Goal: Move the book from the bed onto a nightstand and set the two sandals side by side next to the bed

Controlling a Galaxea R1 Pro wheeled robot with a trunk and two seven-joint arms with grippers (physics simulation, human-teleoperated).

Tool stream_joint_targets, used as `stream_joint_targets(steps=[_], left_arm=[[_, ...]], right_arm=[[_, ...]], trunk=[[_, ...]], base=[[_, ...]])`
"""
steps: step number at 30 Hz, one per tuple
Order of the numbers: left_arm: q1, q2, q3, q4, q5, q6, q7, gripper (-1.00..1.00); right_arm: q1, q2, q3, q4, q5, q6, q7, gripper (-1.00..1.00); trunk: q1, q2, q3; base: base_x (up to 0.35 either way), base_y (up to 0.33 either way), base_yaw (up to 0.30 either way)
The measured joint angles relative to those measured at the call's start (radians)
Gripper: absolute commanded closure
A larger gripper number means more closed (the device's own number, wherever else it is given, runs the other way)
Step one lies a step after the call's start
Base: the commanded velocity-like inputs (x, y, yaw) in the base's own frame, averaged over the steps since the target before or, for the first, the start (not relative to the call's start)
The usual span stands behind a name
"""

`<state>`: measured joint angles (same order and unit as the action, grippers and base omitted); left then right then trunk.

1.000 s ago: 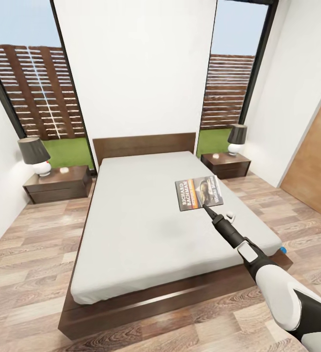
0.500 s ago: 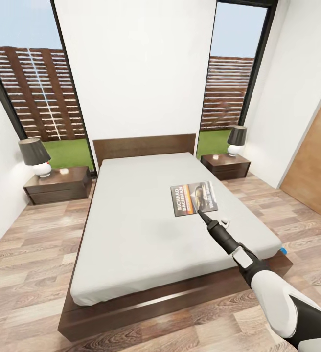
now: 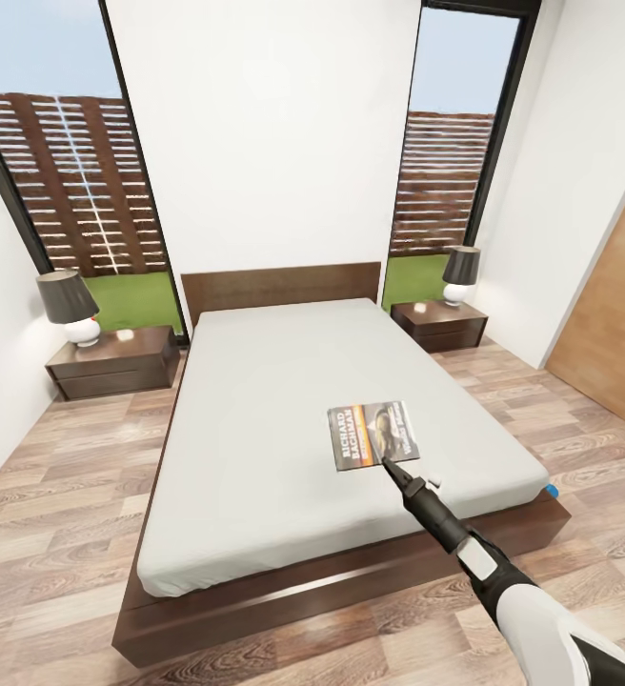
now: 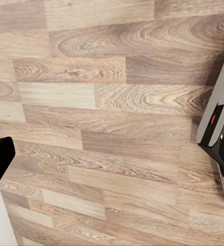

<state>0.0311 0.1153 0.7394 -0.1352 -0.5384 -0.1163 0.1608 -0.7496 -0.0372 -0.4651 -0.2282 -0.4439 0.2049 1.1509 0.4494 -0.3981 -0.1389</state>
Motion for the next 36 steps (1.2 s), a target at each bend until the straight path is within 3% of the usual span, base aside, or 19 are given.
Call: stream_joint_targets(steps=[8, 28, 36], left_arm=[[0.000, -0.001, 0.000, 0.000, 0.000, 0.000, 0.000, -1.00], [0.000, -0.001, 0.000, 0.000, 0.000, -0.001, 0.000, -1.00], [0.000, -0.001, 0.000, 0.000, 0.000, -0.001, -0.001, -1.00]], right_arm=[[0.014, 0.038, 0.005, 0.003, 0.009, 0.007, 0.006, 1.00], [0.028, 0.053, 0.009, 0.003, 0.015, 0.008, -0.010, 1.00], [0.028, 0.063, 0.008, 0.003, 0.015, 0.007, -0.065, 1.00]], trunk=[[0.000, 0.000, 0.000], [0.000, 0.000, 0.000], [0.000, 0.000, 0.000]], base=[[0.000, 0.000, 0.000], [0.000, 0.000, 0.000], [0.000, 0.000, 0.000]])
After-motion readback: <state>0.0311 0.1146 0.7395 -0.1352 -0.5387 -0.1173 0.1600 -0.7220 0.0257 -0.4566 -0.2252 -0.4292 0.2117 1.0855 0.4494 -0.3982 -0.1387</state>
